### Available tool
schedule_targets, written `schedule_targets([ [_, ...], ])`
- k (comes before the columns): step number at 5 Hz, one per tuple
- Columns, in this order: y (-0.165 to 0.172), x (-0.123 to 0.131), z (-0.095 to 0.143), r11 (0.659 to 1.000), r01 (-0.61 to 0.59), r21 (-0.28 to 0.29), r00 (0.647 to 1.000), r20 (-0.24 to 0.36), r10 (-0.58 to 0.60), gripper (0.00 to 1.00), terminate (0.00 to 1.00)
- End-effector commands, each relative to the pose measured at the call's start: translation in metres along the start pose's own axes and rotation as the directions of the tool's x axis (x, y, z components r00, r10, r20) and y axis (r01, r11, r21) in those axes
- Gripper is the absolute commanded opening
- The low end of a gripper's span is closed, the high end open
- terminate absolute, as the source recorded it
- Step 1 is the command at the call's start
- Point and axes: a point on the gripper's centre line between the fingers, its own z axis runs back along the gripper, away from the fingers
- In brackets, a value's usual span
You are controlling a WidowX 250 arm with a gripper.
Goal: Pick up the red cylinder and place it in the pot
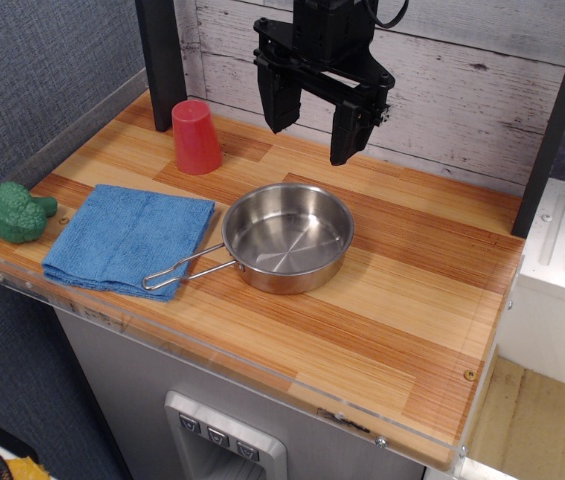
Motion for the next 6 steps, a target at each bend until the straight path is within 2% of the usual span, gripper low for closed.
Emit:
schedule_targets([
  [1,0.0,0.0,0.0,1.0,0.0,0.0,1.0,0.0,0.0,1.0,0.0],
  [2,0.016,-0.005,-0.007,1.0,0.009,0.021,1.0,-0.025,-0.008,1.0,0.0],
  [4,0.066,-0.011,-0.017,0.993,-0.087,0.075,0.996,-0.018,0.089,1.0,0.0],
  [5,0.09,-0.012,-0.018,0.989,-0.121,0.085,0.993,-0.003,0.121,1.0,0.0],
  [6,0.111,-0.006,-0.018,0.984,-0.144,0.109,0.989,-0.011,0.146,1.0,0.0],
])
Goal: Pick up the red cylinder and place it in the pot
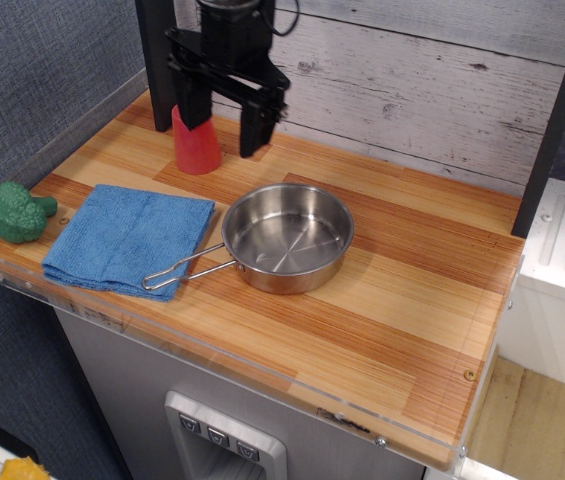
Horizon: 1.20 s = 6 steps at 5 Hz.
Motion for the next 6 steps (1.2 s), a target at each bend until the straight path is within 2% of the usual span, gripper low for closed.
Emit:
schedule_targets([
  [1,0.046,0.019,0.007,0.995,-0.082,0.055,0.997,0.013,0.081,1.0,0.0],
  [4,0.06,0.035,-0.013,0.998,-0.062,0.004,0.998,-0.003,0.062,1.0,0.0],
  [6,0.061,0.042,-0.026,0.999,-0.045,0.007,0.999,-0.026,0.045,1.0,0.0],
])
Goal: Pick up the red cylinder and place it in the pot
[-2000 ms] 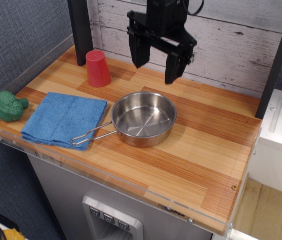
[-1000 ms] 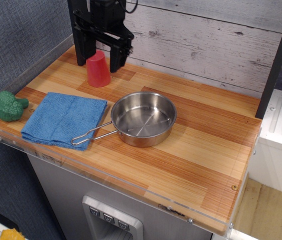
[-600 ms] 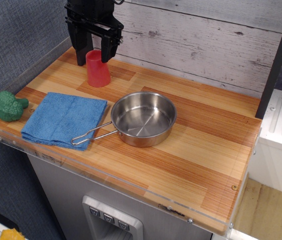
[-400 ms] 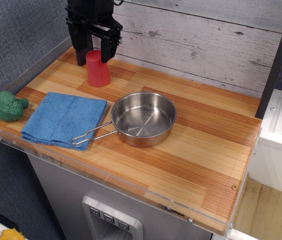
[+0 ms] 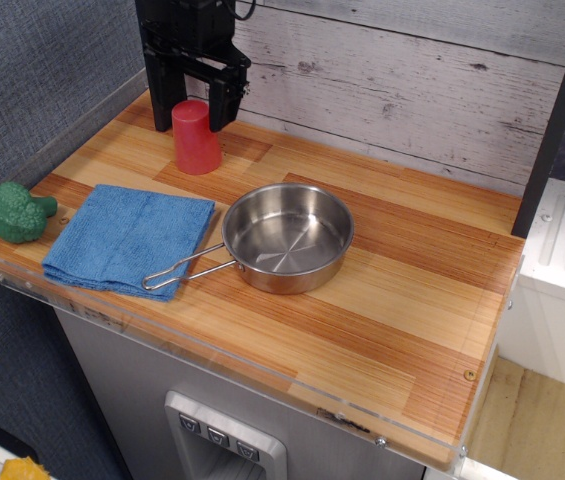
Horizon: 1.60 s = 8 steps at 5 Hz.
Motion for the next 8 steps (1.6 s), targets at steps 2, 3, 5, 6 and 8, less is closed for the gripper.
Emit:
schedule_targets([
  [2,0.01,0.002,0.007,1.0,-0.025,0.0,0.999,0.023,0.025,0.0,0.0],
  [3,0.01,0.0,0.006,0.999,-0.04,-0.018,0.999,0.007,0.04,0.0,0.0],
  [5,0.004,-0.005,0.027,1.0,-0.018,-0.008,1.0,0.015,0.018,0.0,0.0],
  [6,-0.007,-0.008,0.042,1.0,0.003,0.013,1.0,0.027,-0.003,0.0,0.0],
  [8,-0.05,-0.022,0.067,0.999,0.032,0.001,0.996,0.086,-0.032,0.0,0.0],
])
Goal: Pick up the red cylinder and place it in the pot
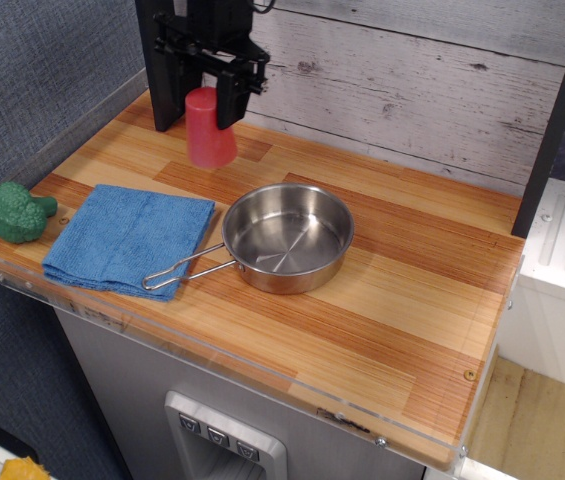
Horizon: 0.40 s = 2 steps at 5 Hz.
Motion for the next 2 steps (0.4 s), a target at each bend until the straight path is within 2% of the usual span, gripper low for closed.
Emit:
schedule_targets([
  [1,-0.037,-0.015,0.038,0.999,0.029,-0.013,0.995,0.094,-0.028,0.0,0.0],
  [2,-0.054,-0.024,0.04,0.998,0.054,-0.019,0.992,0.111,-0.051,0.0,0.0],
])
